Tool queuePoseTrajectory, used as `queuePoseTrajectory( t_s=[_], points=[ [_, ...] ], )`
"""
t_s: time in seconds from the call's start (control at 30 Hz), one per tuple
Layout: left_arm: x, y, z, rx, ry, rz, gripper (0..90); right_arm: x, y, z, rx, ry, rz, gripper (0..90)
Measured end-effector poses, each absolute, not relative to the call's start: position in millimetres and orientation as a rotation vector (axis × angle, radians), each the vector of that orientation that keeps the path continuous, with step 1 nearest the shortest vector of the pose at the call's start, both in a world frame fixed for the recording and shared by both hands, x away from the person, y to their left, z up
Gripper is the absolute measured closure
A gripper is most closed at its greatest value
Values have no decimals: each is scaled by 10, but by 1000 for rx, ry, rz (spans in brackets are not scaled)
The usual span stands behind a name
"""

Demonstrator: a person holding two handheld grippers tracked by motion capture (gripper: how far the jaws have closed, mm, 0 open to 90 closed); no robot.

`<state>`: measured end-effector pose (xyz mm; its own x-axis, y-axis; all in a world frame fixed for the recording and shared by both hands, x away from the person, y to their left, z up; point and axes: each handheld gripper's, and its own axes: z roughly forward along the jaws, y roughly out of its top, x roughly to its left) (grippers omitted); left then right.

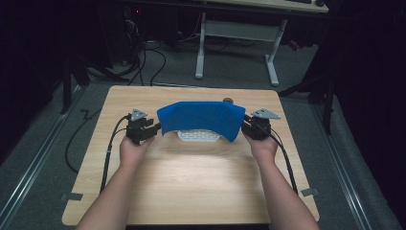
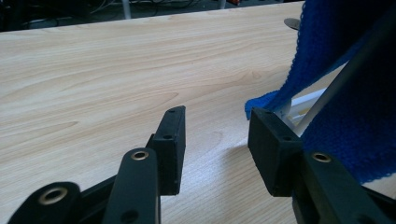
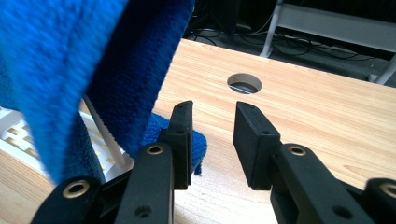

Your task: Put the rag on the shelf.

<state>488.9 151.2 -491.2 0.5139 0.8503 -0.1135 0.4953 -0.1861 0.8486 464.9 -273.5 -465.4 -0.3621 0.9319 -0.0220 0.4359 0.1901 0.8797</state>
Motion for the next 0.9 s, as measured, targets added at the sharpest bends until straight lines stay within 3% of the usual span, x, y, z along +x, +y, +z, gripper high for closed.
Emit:
queuePoseTrajectory(
  t_s=[0.13, 0.67, 0.9],
  points=[
    [4858, 1532, -4865, 1839, 1109, 510, 567, 4620, -2761, -4626, 1264, 1895, 1104, 705],
    [4615, 1634, -4810, 1838, 1101, 564, 526, 4354, -2957, -4533, 1244, 1824, 1094, 635],
    [4377, 1692, -4862, 1856, 1091, 570, 492, 4115, -2965, -4544, 1188, 1844, 1071, 567]
  ],
)
